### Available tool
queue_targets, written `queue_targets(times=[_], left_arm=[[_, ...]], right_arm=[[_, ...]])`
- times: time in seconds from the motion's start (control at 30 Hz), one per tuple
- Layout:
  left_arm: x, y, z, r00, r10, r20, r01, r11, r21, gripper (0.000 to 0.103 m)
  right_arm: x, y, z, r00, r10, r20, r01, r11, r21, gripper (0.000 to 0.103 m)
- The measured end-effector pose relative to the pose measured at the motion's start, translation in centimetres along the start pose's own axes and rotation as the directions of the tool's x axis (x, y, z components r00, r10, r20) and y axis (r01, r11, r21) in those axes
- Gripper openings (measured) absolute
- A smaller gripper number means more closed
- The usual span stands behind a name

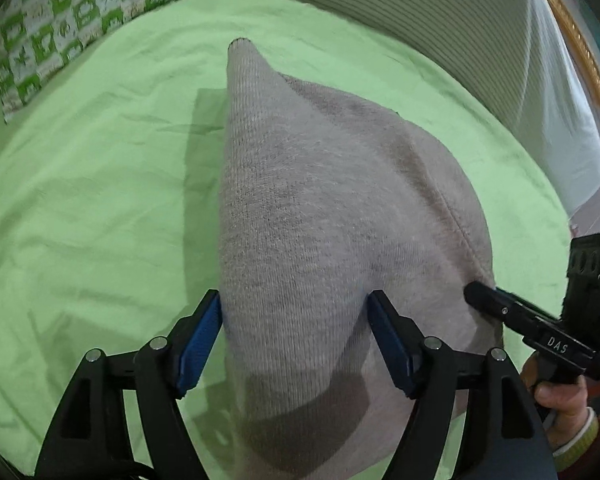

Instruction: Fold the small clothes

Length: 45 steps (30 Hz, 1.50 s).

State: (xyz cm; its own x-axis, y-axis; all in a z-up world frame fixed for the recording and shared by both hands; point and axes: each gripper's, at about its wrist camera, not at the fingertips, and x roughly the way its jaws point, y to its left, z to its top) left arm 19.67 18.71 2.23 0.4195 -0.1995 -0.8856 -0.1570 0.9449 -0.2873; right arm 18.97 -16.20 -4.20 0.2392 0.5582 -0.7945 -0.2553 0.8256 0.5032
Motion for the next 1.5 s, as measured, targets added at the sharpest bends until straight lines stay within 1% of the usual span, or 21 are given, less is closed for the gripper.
queue_targets(times=[0.03,0.07,0.1,0.2,0.27,0.33,0.4,0.53,0.7,0.83,0.97,1.03,1.17,1.2,1.3,1.4,1.43,1.47,1.5], left_arm=[[-0.5,0.6,0.1,1.000,0.005,0.001,-0.005,1.000,0.005,0.074],[-0.7,0.4,0.0,1.000,0.018,0.001,-0.018,1.000,0.013,0.075],[-0.5,-1.0,0.5,1.000,0.030,0.001,-0.030,0.999,0.015,0.075],[-1.2,-0.8,-0.1,0.999,0.052,0.007,-0.052,0.999,0.013,0.076],[-1.1,-2.4,-1.1,0.998,0.060,0.005,-0.060,0.998,0.010,0.077],[-1.7,-2.7,-1.8,0.997,0.072,0.009,-0.072,0.997,0.007,0.077],[-2.1,-2.2,-2.2,0.997,0.080,0.012,-0.080,0.997,0.005,0.077],[-2.3,-2.7,-3.3,0.997,0.081,0.006,-0.081,0.997,0.006,0.078],[-3.0,-2.4,-4.7,0.996,0.088,0.007,-0.088,0.996,0.020,0.078],[-4.2,-2.1,-6.5,0.997,0.080,0.009,-0.081,0.996,0.031,0.078],[-5.0,-1.2,-9.1,0.998,0.063,-0.007,-0.063,0.997,0.040,0.078],[-4.7,-1.0,-10.6,0.996,0.084,-0.017,-0.082,0.995,0.060,0.078],[-3.4,-1.0,-12.0,0.993,0.112,-0.040,-0.108,0.991,0.077,0.078],[-3.1,-1.1,-12.1,0.992,0.122,-0.038,-0.119,0.990,0.081,0.078],[-2.1,-1.6,-11.9,0.990,0.138,-0.029,-0.134,0.986,0.103,0.078],[-1.4,-1.7,-11.4,0.983,0.182,-0.018,-0.180,0.979,0.097,0.075],[-1.2,-1.4,-11.1,0.983,0.181,-0.028,-0.179,0.981,0.080,0.071],[-1.1,-1.1,-10.8,0.985,0.170,-0.037,-0.168,0.984,0.055,0.068],[-1.1,-0.7,-10.6,0.987,0.155,-0.042,-0.154,0.988,0.028,0.067]], right_arm=[[-0.1,0.2,-0.1,1.000,-0.015,0.005,0.015,1.000,-0.004,0.053],[-0.2,0.3,-0.2,1.000,-0.026,0.010,0.026,1.000,-0.007,0.053],[-0.4,0.5,-0.3,0.999,-0.034,0.015,0.034,0.999,-0.007,0.053],[-1.0,1.1,-0.6,0.998,-0.061,0.032,0.062,0.998,-0.009,0.053],[-1.6,1.4,-0.8,0.996,-0.076,0.051,0.077,0.997,-0.012,0.053],[-2.1,1.7,-1.1,0.995,-0.076,0.059,0.076,0.997,-0.011,0.053],[-2.5,2.0,-1.4,0.995,-0.081,0.066,0.082,0.997,-0.013,0.053],[-3.2,2.2,-2.1,0.994,-0.081,0.076,0.081,0.997,0.000,0.053],[-4.4,2.5,-3.4,0.993,-0.075,0.088,0.074,0.997,0.006,0.053],[-5.6,2.8,-4.7,0.994,-0.061,0.093,0.063,0.998,-0.012,0.053],[-6.5,2.6,-6.6,0.995,-0.061,0.082,0.063,0.998,-0.027,0.053],[-6.6,2.4,-7.3,0.996,-0.063,0.071,0.065,0.998,-0.027,0.053],[-6.2,2.2,-8.3,0.996,-0.073,0.059,0.074,0.997,-0.019,0.053],[-6.0,2.2,-8.4,0.996,-0.073,0.057,0.074,0.997,-0.016,0.052],[-5.2,2.6,-8.5,0.996,-0.085,0.037,0.087,0.996,-0.030,0.040],[-4.3,3.1,-8.4,0.993,-0.115,0.015,0.115,0.991,-0.064,0.015],[-4.3,3.2,-8.3,0.993,-0.116,0.013,0.117,0.990,-0.073,0.009],[-4.6,3.4,-8.1,0.992,-0.121,0.027,0.123,0.989,-0.079,0.008],[-5.3,3.5,-7.9,0.992,-0.114,0.058,0.118,0.990,-0.076,0.008]])
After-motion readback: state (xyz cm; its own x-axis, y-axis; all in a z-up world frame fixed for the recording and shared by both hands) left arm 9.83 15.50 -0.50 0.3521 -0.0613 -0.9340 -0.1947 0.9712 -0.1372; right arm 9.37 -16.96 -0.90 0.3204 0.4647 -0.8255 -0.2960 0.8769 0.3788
